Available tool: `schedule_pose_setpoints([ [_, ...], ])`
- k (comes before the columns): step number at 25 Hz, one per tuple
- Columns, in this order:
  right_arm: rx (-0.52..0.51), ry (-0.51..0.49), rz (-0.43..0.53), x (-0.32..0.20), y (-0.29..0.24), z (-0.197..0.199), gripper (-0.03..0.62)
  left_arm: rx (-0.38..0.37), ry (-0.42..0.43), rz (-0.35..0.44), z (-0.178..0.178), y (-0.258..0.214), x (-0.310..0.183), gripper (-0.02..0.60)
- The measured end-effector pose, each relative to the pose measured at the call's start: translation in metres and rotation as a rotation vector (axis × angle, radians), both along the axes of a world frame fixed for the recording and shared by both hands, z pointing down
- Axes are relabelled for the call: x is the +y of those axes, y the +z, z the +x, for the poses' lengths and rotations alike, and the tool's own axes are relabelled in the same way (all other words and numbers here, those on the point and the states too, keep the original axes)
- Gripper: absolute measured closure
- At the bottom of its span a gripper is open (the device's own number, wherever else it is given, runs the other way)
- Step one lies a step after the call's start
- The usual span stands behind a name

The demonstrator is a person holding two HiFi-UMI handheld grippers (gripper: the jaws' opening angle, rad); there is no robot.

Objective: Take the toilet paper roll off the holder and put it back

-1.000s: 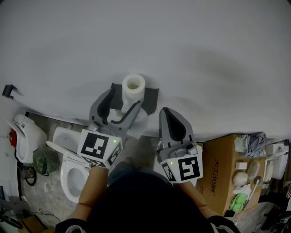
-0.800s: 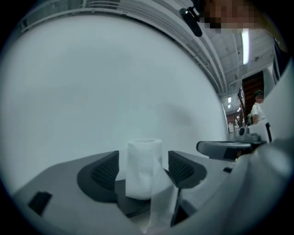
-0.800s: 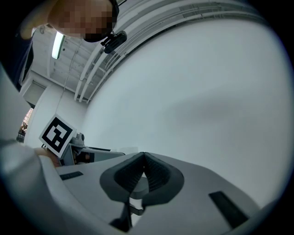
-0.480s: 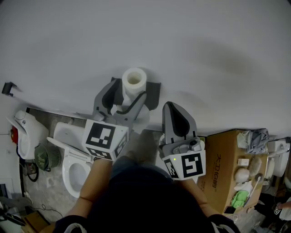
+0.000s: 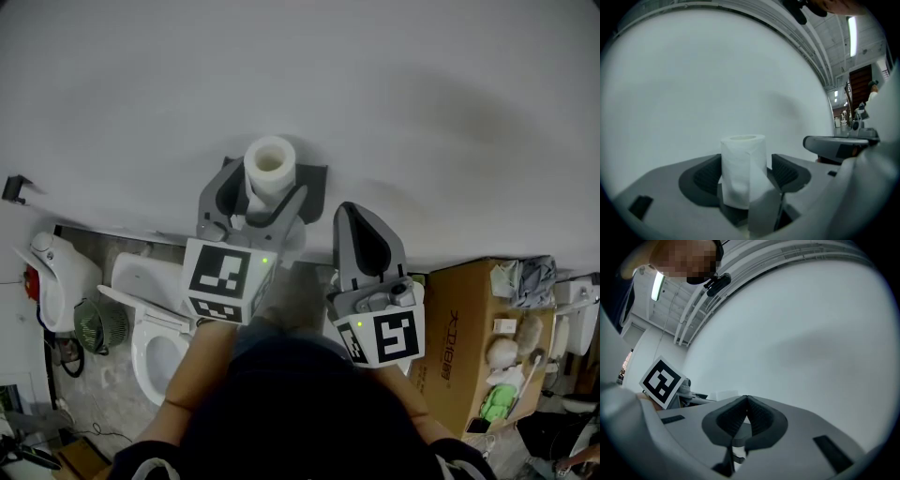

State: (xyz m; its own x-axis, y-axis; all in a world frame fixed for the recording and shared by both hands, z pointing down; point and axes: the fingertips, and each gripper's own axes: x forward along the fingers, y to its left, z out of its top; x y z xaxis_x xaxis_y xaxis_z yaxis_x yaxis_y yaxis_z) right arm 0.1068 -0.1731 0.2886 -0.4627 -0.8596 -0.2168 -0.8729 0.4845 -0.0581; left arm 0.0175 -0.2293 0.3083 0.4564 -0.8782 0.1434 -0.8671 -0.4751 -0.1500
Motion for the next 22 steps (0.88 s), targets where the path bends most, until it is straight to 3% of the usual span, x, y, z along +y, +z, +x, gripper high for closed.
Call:
schedule_pose_setpoints([
  [11, -0.005, 0.005, -0.004, 0.006, 0.003, 0.000, 0.578, 0.034, -0.037, -0.041, -0.008, 0.010, 0.000, 0.273],
  [14, -0.004, 0.002, -0.005, 0.006, 0.002, -0.002, 0.579, 0.048, -0.041, -0.039, -0.010, 0.009, 0.001, 0.310],
  [22, 0.001, 0.000, -0.004, 0.008, 0.001, -0.005, 0.579, 0.057, -0.068, -0.018, -0.024, 0.001, 0.009, 0.316],
])
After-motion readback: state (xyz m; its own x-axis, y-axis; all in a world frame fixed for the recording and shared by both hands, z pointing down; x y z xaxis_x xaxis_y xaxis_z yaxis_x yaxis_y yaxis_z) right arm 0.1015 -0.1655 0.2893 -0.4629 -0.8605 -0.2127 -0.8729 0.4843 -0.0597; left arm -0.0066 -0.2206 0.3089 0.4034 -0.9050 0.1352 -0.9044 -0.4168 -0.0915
